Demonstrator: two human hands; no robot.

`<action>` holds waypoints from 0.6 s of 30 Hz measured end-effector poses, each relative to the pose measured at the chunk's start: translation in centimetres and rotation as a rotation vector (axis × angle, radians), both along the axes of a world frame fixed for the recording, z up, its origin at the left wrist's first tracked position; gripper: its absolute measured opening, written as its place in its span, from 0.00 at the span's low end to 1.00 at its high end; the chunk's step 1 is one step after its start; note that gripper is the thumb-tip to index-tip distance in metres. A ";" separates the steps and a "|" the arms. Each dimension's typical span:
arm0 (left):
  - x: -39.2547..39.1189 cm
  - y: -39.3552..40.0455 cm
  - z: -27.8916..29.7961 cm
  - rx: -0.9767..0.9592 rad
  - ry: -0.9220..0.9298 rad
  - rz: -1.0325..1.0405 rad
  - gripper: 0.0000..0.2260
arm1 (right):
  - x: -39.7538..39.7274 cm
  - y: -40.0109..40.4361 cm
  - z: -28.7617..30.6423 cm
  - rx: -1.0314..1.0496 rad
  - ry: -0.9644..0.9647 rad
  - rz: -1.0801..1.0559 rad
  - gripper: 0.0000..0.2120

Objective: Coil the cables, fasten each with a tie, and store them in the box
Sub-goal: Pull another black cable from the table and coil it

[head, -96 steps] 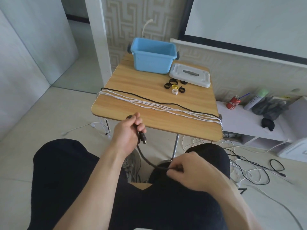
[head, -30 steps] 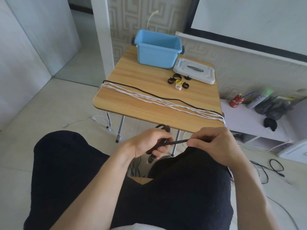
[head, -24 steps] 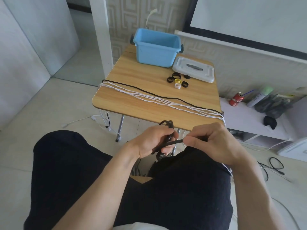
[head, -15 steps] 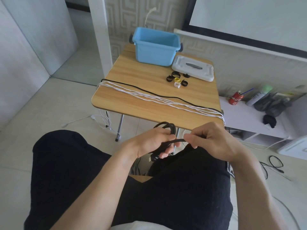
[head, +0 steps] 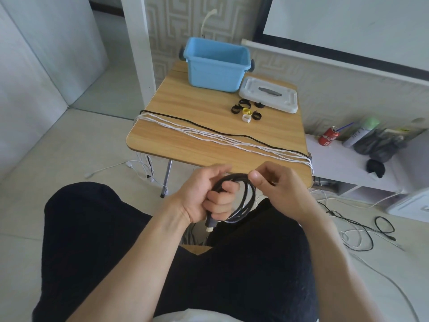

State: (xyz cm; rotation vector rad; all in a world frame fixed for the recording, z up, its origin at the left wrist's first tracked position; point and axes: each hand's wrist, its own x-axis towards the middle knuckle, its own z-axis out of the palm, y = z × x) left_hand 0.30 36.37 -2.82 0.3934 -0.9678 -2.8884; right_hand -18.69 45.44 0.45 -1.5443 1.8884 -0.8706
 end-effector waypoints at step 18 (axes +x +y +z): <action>-1.4 0.4 -1.3 0.308 -0.011 0.292 0.18 | 3.8 -1.2 -3.3 0.007 -0.694 -0.599 0.19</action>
